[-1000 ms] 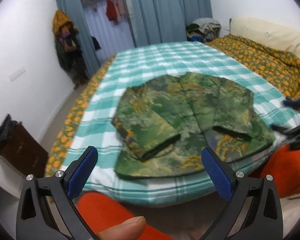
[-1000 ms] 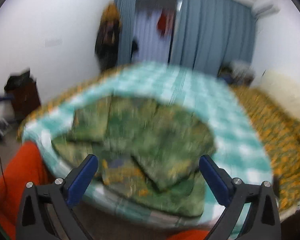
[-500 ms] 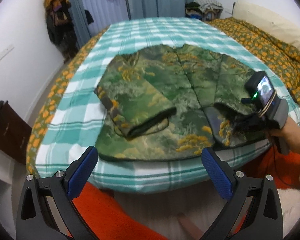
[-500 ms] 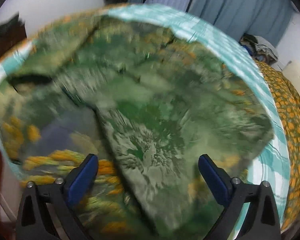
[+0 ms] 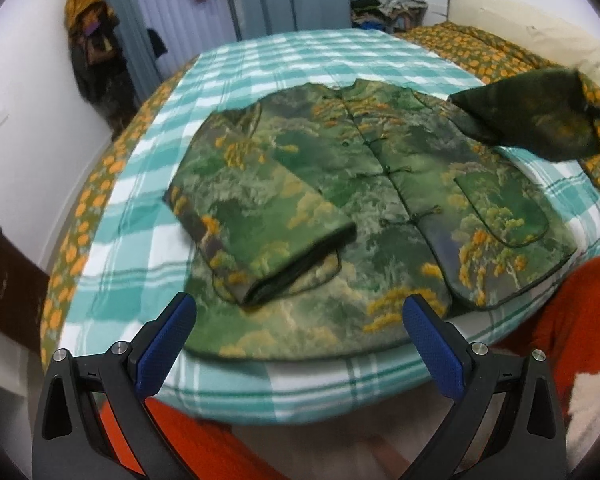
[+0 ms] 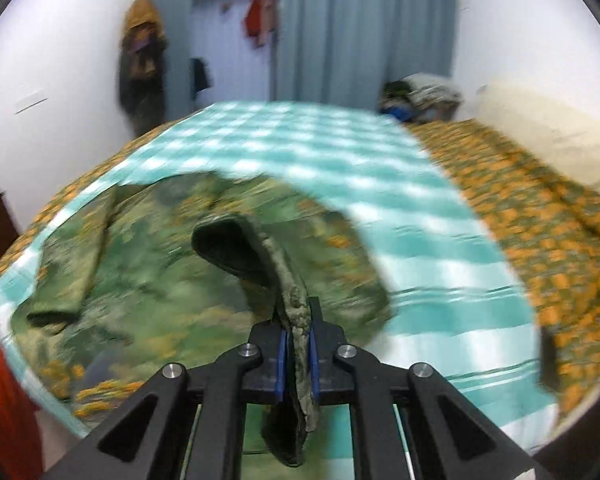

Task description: Fold large clothes

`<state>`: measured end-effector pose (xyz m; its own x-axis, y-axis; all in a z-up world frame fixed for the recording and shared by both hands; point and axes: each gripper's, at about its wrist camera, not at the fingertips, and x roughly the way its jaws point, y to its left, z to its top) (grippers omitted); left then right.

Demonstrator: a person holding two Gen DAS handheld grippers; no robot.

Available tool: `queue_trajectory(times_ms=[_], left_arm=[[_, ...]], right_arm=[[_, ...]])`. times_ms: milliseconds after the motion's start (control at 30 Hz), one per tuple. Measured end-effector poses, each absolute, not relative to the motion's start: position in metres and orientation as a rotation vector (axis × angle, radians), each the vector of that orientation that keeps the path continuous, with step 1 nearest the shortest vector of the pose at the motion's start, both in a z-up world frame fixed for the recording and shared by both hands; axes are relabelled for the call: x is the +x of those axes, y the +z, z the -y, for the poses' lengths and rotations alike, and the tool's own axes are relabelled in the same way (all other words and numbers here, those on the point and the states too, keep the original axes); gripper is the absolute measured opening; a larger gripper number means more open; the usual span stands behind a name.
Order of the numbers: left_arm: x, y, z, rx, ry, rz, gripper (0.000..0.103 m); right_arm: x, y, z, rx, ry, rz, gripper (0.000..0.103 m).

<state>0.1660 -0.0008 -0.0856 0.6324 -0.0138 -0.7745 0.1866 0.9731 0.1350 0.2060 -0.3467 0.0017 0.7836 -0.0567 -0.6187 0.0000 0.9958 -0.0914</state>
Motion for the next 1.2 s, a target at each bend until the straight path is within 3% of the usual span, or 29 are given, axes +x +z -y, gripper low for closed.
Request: queue_trajectory(times_ms=[200, 233, 300, 367, 567, 700, 733, 800, 833, 900, 1200], left_arm=[[0.188, -0.090, -0.010, 0.266, -0.162, -0.883, 0.103], [0.192, -0.092, -0.013, 0.275, -0.168, -0.885, 0.103], [0.202, -0.097, -0.020, 0.296, -0.191, -0.893, 0.103], [0.211, -0.105, -0.021, 0.338, -0.225, -0.903, 0.103], [0.238, -0.163, 0.006, 0.604, -0.339, -0.953, 0.103], [0.268, -0.186, 0.008, 0.587, -0.344, -1.007, 0.102], [0.277, -0.186, 0.002, 0.522, -0.346, -1.033, 0.098], [0.289, -0.184, -0.013, 0.401, -0.332, -1.073, 0.071], [0.294, -0.182, -0.022, 0.317, -0.356, -1.104, 0.062], [0.295, -0.173, -0.041, 0.185, -0.391, -1.126, 0.010], [0.294, -0.066, -0.185, -0.136, -0.128, -0.898, 0.013]], right_arm=[[0.214, 0.010, 0.450, -0.019, -0.321, -0.656, 0.012], [0.214, 0.010, 0.468, -0.028, -0.399, -0.662, 0.017], [0.205, 0.011, 0.489, -0.053, -0.521, -0.657, 0.039], [0.190, 0.013, 0.502, -0.037, -0.613, -0.627, 0.043], [0.157, 0.006, 0.454, 0.002, -0.457, -0.615, 0.052], [0.144, -0.021, 0.384, 0.045, -0.271, -0.654, 0.053], [0.141, -0.030, 0.364, 0.067, -0.215, -0.671, 0.053], [0.136, -0.043, 0.333, 0.081, -0.137, -0.692, 0.053], [0.133, -0.049, 0.317, 0.078, -0.099, -0.700, 0.053], [0.130, -0.059, 0.291, 0.068, -0.048, -0.708, 0.053], [0.121, -0.063, 0.240, -0.008, 0.044, -0.698, 0.053]])
